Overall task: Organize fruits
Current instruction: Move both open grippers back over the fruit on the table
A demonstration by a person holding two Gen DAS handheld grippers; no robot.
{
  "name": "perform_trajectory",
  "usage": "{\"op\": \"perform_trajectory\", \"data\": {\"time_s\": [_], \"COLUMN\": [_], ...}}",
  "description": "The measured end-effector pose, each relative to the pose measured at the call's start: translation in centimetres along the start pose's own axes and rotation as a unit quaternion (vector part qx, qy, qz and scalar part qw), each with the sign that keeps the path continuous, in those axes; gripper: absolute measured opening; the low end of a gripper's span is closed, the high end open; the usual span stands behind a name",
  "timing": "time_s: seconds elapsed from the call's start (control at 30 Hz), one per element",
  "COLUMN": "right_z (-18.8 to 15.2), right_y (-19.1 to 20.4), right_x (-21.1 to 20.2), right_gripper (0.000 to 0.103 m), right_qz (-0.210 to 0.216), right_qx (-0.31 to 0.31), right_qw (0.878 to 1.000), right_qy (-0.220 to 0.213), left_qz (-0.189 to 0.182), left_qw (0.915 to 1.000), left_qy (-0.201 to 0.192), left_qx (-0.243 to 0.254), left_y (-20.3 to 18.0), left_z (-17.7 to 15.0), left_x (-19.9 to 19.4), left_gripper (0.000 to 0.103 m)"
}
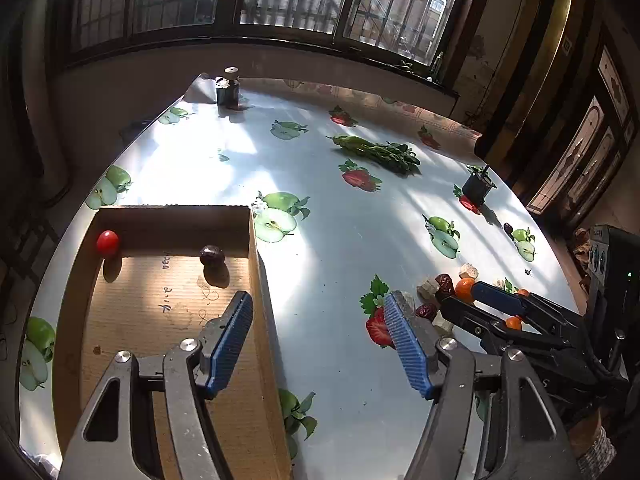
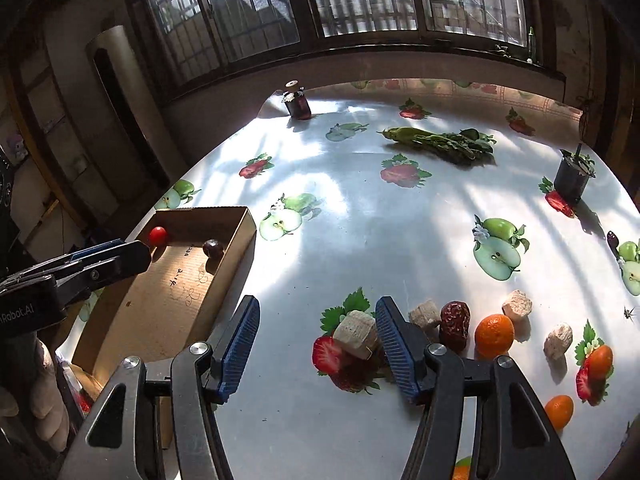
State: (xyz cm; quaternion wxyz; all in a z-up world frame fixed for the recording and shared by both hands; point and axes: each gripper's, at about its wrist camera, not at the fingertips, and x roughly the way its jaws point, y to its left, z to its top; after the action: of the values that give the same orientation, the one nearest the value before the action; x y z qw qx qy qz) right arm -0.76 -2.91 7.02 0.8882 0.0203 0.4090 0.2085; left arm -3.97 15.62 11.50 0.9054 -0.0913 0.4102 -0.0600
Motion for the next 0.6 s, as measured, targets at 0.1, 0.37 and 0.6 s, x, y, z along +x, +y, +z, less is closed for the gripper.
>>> {"op": "perform_trajectory", "data": {"time_s": [0.1,0.37,0.6], "right_z": [-1.6,-4.3,-6.8], "right_y": [-4.0,-15.0,-18.3], "right_x": [-1.8,-7.3,-7.3], "right_gripper": [0.064,0.064,0.064], "right_qz": [-0.01,-0.085,-0.078], "right_qx": [0.029,0.083,0.108], "right_qw": [1.0,0.992,0.991], "right_qy": [-0.002,-0.029,-0.012], "left_qz": [-0.005,-0.008,-0.059], "left_qw": [0.9998,0.9973,0.9929], "left_qy": [0.015,0.055,0.085], "left_qx": [0.007,0.048,0.059], "left_y": [-1.8,-5.1,-9.1], "left_z": [-1.9,-4.8,-6.0], "left_x": [0.9,4.4,6.9], "left_gripper": [0.068,0.068,0.064]}}
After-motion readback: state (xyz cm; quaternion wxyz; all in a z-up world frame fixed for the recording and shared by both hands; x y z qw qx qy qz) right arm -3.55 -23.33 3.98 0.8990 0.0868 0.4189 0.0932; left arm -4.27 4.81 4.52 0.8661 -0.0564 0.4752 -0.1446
